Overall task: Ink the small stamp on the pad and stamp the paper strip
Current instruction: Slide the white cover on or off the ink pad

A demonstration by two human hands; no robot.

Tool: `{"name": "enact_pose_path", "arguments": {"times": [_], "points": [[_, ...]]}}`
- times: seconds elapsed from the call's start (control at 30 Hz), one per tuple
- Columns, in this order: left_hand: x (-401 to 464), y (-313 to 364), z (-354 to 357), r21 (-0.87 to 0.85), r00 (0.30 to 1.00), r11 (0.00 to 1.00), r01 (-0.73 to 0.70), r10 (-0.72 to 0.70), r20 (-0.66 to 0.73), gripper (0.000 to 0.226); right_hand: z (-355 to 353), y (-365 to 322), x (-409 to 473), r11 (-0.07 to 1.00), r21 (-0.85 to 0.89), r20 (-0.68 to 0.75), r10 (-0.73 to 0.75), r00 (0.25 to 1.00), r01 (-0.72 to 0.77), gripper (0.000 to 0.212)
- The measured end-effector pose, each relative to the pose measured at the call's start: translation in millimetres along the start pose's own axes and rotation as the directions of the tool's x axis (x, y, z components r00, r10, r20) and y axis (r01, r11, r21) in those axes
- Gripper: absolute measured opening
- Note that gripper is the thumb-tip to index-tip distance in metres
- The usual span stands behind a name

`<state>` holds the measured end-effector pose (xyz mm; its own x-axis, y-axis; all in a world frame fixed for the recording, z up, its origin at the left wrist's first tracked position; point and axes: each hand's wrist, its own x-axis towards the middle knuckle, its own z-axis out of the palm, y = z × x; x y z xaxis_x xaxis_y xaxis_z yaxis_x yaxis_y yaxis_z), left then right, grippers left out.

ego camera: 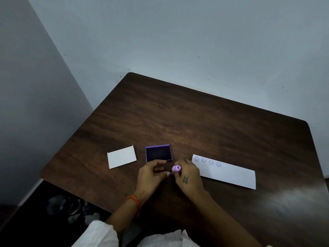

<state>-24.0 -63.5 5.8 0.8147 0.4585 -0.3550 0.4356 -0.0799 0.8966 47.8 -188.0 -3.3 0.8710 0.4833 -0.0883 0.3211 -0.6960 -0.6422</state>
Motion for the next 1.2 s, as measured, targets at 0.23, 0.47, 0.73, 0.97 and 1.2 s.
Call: {"name": "enact_pose_path", "arguments": {"times": [0.23, 0.47, 0.73, 0.97, 1.2], "points": [[1.8, -2.3, -11.8, 0.005, 0.999, 1.0, -0.018, 0.018, -0.032, 0.044, -2.4, -7.9, 4.8, 0.999, -0.019, 0.052, 0.041, 0.998, -0.04, 0.021], [-1.4, 5.8, -46.9, -0.088, 0.94, 0.99, -0.112, 0.077, -0.331, 0.032, -3.7, -46.6, 31.6, 0.996, 0.072, -0.036, -0.041, 0.999, 0.044, 0.044], [8.1, -9.9, -96.3, 0.043, 0.813, 0.999, -0.006, 0.03, -0.582, 0.054, 44.0, -92.8, 53.5, 0.994, 0.042, 0.176, -0.105, 0.979, 0.099, 0.058], [13.2, -24.4, -98.4, 0.113, 0.873, 0.978, 0.176, -0.102, -0.477, 0.064, 80.6, -100.7, 51.3, 0.922, -0.24, 0.325, -0.217, 0.92, 0.303, 0.061], [14.8, -21.0, -94.8, 0.102, 0.869, 0.97, 0.221, -0.149, -0.471, 0.057, 85.0, -100.5, 48.8, 0.916, -0.233, 0.372, -0.225, 0.901, 0.325, 0.062]]}}
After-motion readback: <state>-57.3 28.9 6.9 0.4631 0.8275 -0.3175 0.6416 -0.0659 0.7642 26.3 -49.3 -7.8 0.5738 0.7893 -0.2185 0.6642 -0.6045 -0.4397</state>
